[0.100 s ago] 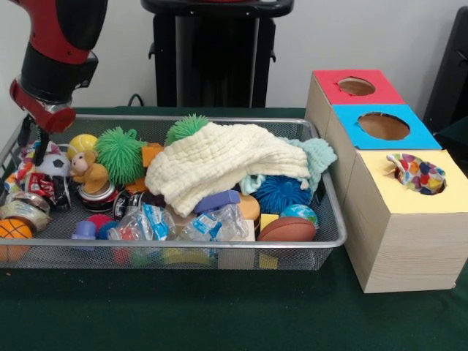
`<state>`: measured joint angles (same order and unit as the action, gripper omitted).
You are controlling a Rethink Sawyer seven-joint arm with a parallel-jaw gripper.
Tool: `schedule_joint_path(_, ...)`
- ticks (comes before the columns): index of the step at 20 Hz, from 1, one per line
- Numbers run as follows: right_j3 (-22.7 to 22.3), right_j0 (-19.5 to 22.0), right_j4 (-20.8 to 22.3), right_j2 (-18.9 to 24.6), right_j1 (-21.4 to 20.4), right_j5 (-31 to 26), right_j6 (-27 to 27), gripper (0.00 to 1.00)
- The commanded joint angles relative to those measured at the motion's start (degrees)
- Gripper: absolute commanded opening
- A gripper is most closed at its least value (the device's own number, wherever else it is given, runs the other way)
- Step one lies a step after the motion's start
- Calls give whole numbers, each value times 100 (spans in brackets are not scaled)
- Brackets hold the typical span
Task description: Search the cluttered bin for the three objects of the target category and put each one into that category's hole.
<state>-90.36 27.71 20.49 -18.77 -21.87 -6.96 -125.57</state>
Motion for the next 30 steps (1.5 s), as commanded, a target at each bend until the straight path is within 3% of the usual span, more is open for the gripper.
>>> schedule_joint_path(1, -25, 184, 48, 533, 766, 296, -455, 0)
schedule_joint_path(10, -147, 62, -61, 445, 667, 349, -602, 0)
schedule_joint_path(19, -946, -201, 22, 688, -1104, -924, 103, 0)
schedule_joint_path(25, -934, -386, -8, 727, -1769, -1617, 442, 0)
schedule_joint_path(30, -917, -266, 3, 1003, -1841, -1835, 533, 0)
